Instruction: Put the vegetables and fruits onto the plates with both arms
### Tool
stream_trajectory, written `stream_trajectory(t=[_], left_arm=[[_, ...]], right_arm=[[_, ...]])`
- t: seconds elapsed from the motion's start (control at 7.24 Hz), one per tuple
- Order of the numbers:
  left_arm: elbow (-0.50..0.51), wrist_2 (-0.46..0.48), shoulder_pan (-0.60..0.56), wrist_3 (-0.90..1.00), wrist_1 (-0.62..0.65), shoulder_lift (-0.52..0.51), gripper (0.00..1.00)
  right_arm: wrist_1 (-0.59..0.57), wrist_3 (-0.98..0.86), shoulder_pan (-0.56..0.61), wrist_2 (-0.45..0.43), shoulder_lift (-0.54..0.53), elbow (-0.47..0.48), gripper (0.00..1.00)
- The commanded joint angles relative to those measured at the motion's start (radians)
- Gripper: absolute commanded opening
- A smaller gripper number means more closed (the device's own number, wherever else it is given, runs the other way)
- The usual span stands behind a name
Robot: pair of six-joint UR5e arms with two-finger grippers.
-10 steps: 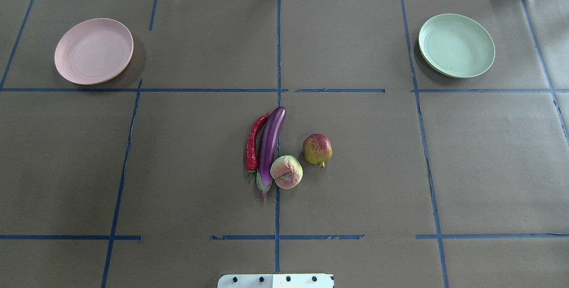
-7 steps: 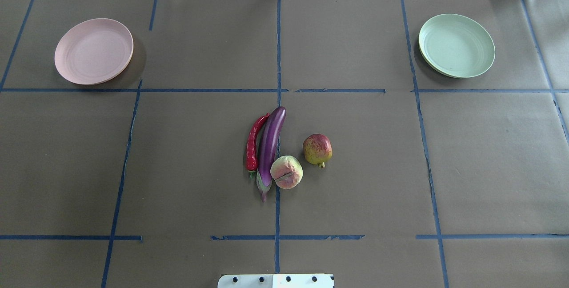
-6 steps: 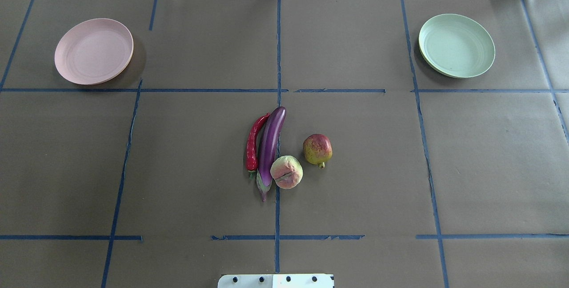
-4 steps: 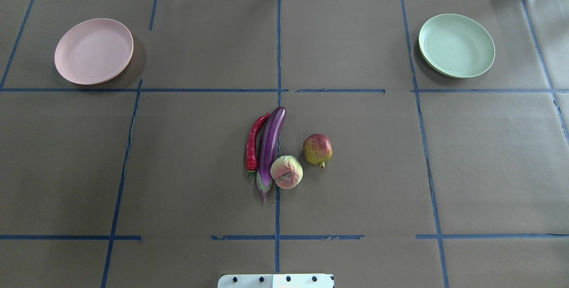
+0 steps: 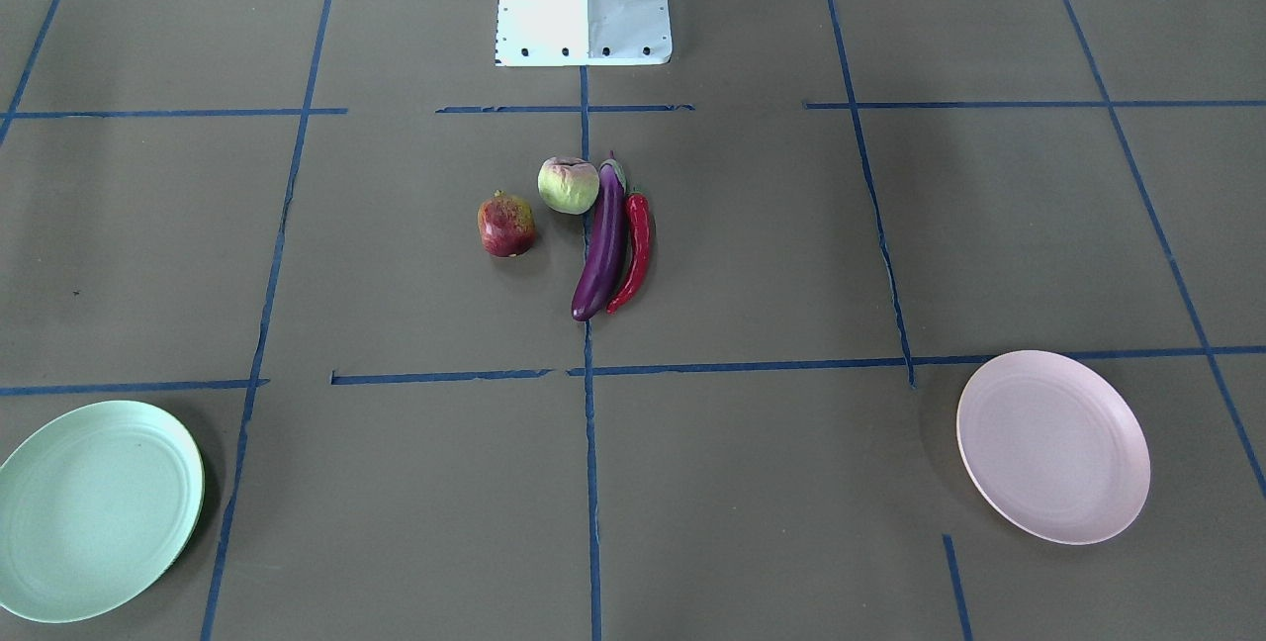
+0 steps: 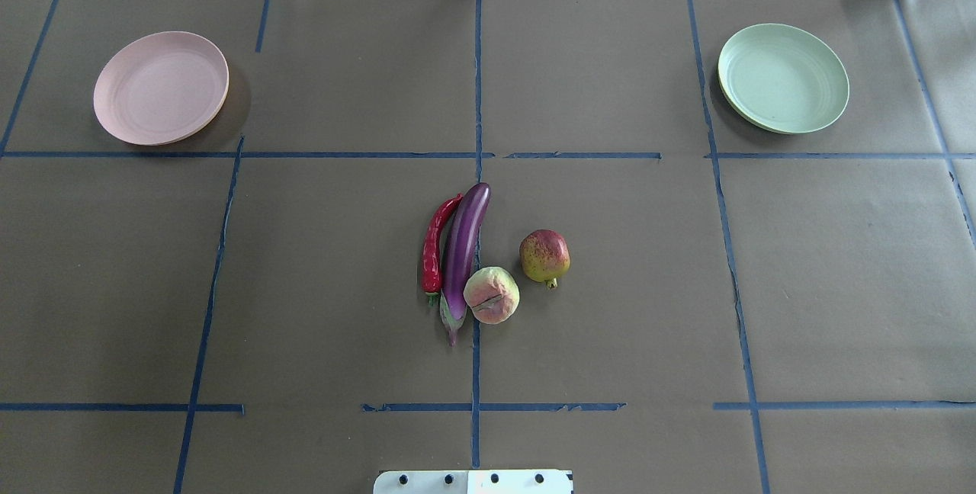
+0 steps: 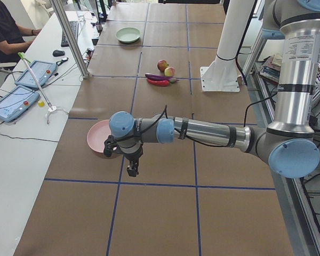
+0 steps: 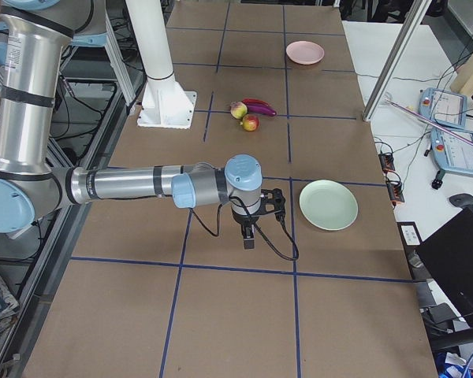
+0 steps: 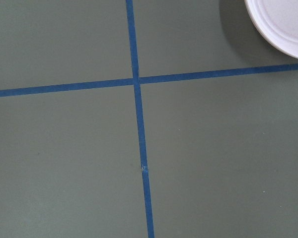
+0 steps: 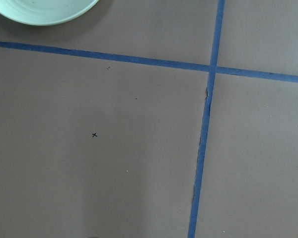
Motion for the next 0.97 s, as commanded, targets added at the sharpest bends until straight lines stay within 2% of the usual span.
stream_trajectory(t=[0.0,0.55,0.83], left_arm=[[-0.029,0.000,0.003,0.004,0.000,0.029,1.00],[-0.097,0.002,0.004,-0.003,-0.010,0.045,1.00],[-0.099,-0.001,0.004,-0.003,-0.010,0.045,1.00]], right_arm=[[0.001,0.001,-0.008,0.002,0.006,-0.006,1.00],[0.002,-0.004,-0.024,-0.003,0.008,-0.017,1.00],[0.004,-0.001,-0.024,0.005,0.008,-0.012,1.00]])
